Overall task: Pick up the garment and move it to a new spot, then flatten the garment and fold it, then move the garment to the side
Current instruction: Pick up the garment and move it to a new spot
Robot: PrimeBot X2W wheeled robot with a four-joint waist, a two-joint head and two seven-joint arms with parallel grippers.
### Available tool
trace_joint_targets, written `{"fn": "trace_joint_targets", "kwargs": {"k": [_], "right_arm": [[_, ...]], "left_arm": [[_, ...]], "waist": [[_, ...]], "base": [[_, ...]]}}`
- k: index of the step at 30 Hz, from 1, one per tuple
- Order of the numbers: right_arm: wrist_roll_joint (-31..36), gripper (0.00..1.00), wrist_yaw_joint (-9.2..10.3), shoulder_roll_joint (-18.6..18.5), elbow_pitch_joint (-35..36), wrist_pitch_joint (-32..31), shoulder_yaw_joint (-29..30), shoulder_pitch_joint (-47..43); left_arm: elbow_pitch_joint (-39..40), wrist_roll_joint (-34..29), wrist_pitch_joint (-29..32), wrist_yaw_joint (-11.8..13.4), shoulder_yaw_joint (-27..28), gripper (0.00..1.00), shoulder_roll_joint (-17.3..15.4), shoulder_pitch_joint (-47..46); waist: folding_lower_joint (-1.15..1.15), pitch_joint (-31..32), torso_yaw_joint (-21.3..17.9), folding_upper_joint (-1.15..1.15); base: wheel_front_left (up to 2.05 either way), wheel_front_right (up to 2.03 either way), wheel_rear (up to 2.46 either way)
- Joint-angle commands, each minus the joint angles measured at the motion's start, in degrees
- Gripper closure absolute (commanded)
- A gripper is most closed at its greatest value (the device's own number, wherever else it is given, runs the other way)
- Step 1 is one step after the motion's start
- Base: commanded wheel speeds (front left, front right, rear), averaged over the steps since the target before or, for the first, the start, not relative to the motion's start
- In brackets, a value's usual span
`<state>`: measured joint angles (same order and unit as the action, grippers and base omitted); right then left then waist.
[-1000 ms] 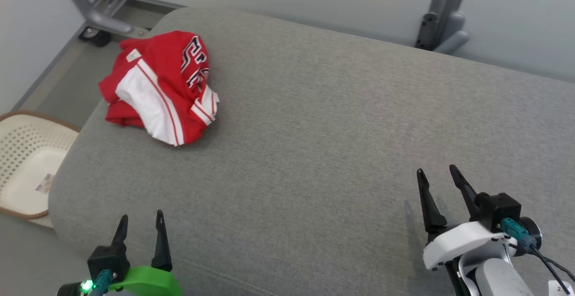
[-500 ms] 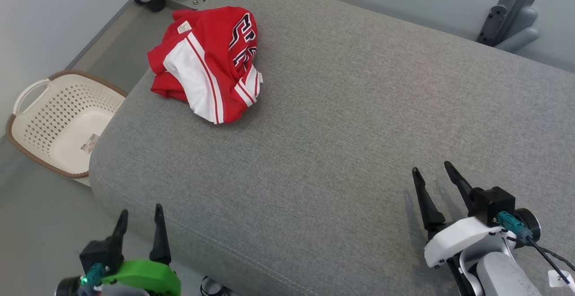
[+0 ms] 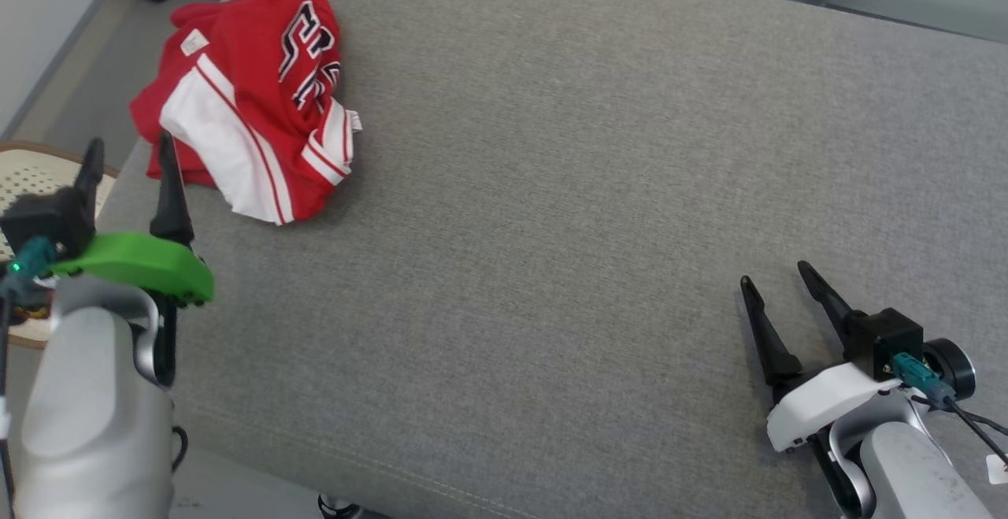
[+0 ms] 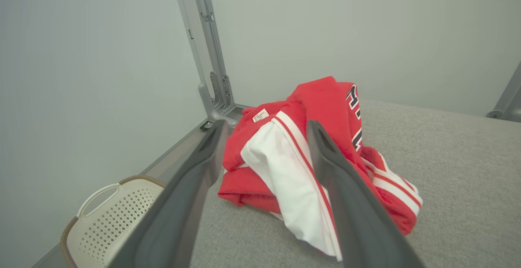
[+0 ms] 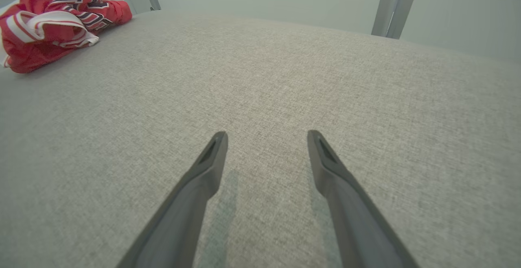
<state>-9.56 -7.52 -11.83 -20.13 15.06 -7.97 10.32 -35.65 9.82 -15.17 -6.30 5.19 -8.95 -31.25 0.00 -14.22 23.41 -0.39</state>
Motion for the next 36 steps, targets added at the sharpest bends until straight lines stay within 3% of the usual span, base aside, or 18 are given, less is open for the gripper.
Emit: {"fn": "trace_joint_targets", "kwargs": {"k": [1, 4, 10, 15, 19, 20, 21, 22, 27, 32, 36], "right_arm": [[-0.31, 0.0, 0.06, -0.63, 0.2, 0.17, -0.1, 1.26], [-0.93, 0.0, 0.06, -1.12, -0.38, 0.17, -0.86, 2.46], [-1.29, 0.0, 0.06, -1.15, -1.42, 0.14, -0.71, 3.33], [-1.79, 0.0, 0.11, -1.42, -2.45, -0.03, -0.18, 3.59], [-2.21, 0.0, 0.17, -1.5, -3.79, -0.41, -0.01, 3.55], [-2.28, 0.0, 0.21, -1.47, -4.04, -0.45, -0.02, 3.56], [-2.33, 0.0, 0.26, -1.44, -4.29, -0.47, 0.0, 3.54], [-2.46, 0.0, 0.29, -1.35, -4.57, -0.47, 0.07, 3.49], [-2.41, 0.0, 0.27, 0.17, -4.98, -0.53, -0.11, 2.89], [-3.05, 0.0, 0.08, 2.01, -5.13, -0.36, -0.76, 2.61], [-3.66, 0.0, 0.05, 3.67, -5.57, -0.16, -0.68, 2.09]], "left_arm": [[-2.65, -0.55, 0.01, -0.43, -0.55, 0.0, -1.4, -3.28], [-10.82, 0.52, 0.87, -1.05, -2.51, 0.0, -4.95, -12.55], [-18.96, 4.28, 5.72, -1.16, -6.9, 0.0, -8.58, -20.47], [-23.99, 6.61, 8.61, -1.18, -8.34, 0.0, -10.6, -23.12], [-28.57, 5.98, 8.73, 1.05, -8.9, 0.0, -10.6, -24.88], [-29.2, 5.95, 8.4, 1.71, -8.9, 0.44, -10.63, -25.11], [-29.73, 5.78, 7.98, 2.01, -9.05, 0.78, -10.68, -25.26], [-30.46, 5.73, 7.79, 2.18, -9.19, 1.0, -10.61, -25.41], [-31.87, 4.95, 4.79, 3.44, -10.15, 1.0, -11.41, -26.62], [-30.99, 3.97, 1.86, 2.06, -11.76, 1.0, -11.69, -28.17], [-27.36, 2.8, 0.37, 0.73, -13.99, 1.0, -9.28, -29.01]], "waist": [[0.0, -4.38, -4.73, 0.39], [0.0, -6.45, -7.62, 0.39], [0.0, -9.19, -11.42, 0.39], [0.0, -10.97, -13.21, 0.39], [0.0, -11.79, -14.18, 0.39], [0.0, -11.78, -14.27, 0.39], [0.0, -11.72, -14.32, 0.39], [0.0, -11.56, -14.32, 0.39], [0.0, -9.51, -13.99, 0.39], [0.0, -5.85, -13.76, 0.39], [0.0, -1.98, -13.93, 0.39]], "base": [[0.0, 0.0, 0.0], [0.0, 0.0, 0.0], [0.0, 0.0, 0.0], [0.0, 0.0, 0.0], [0.0, 0.0, 0.0], [0.0, 0.0, 0.0], [0.0, 0.0, 0.0], [0.0, 0.0, 0.0], [0.0, 0.0, 0.0], [0.0, 0.0, 0.0], [0.0, 0.0, 0.0]]}}
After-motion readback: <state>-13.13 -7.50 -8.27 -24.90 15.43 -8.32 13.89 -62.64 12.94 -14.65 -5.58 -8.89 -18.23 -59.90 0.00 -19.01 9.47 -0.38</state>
